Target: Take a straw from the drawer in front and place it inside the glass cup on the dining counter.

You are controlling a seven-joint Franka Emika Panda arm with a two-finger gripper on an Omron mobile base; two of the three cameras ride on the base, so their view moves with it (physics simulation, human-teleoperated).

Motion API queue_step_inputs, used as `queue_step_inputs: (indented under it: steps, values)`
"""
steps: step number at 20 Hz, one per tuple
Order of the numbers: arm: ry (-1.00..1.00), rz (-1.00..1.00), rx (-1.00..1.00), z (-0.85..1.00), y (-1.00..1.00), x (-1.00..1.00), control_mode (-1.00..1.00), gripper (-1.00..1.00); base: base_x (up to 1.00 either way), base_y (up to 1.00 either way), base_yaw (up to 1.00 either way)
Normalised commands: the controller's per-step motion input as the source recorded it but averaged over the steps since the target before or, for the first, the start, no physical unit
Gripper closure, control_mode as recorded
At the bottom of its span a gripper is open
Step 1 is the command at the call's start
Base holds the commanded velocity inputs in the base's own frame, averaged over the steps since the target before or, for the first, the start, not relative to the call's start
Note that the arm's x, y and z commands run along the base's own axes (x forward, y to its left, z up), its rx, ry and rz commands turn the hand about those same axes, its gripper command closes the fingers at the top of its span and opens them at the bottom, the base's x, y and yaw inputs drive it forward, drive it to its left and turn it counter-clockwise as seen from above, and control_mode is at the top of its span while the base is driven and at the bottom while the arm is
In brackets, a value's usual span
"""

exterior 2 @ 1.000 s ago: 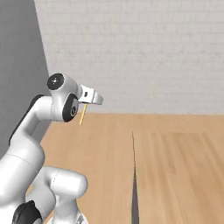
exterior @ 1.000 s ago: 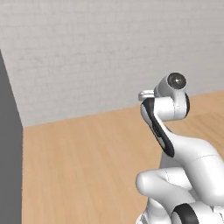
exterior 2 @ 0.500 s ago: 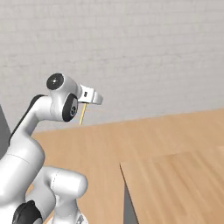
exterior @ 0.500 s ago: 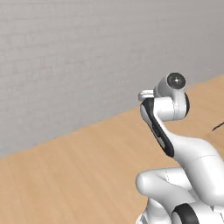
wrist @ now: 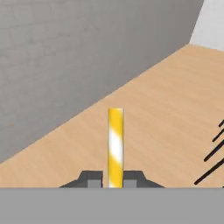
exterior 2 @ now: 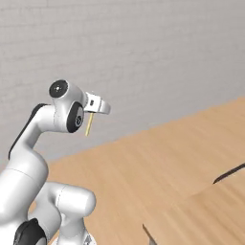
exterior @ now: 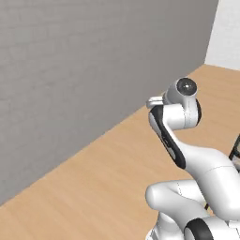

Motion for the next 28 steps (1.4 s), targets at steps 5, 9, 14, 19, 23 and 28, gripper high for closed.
queue_step_inputs:
  steps: [5, 9, 14, 19, 23, 28]
  values:
    - [0.0, 0.0, 0.0, 0.0, 0.0, 0.0, 1.0, 1.0, 0.72, 0.47, -0.64]
    - [0.0, 0.0, 0.0, 0.0, 0.0, 0.0, 1.0, 1.0, 0.7, 0.46, -0.64]
    - [0.0, 0.0, 0.0, 0.0, 0.0, 0.0, 1.0, 1.0, 0.83, 0.49, -0.61]
    - [0.0, 0.0, 0.0, 0.0, 0.0, 0.0, 1.0, 1.0, 1.0, 0.52, -0.54]
    - [0.0, 0.0, 0.0, 0.0, 0.0, 0.0, 1.0, 1.0, 1.0, 0.53, -0.54]
    - [0.0, 0.0, 0.0, 0.0, 0.0, 0.0, 1.0, 1.0, 1.0, 0.58, -0.56]
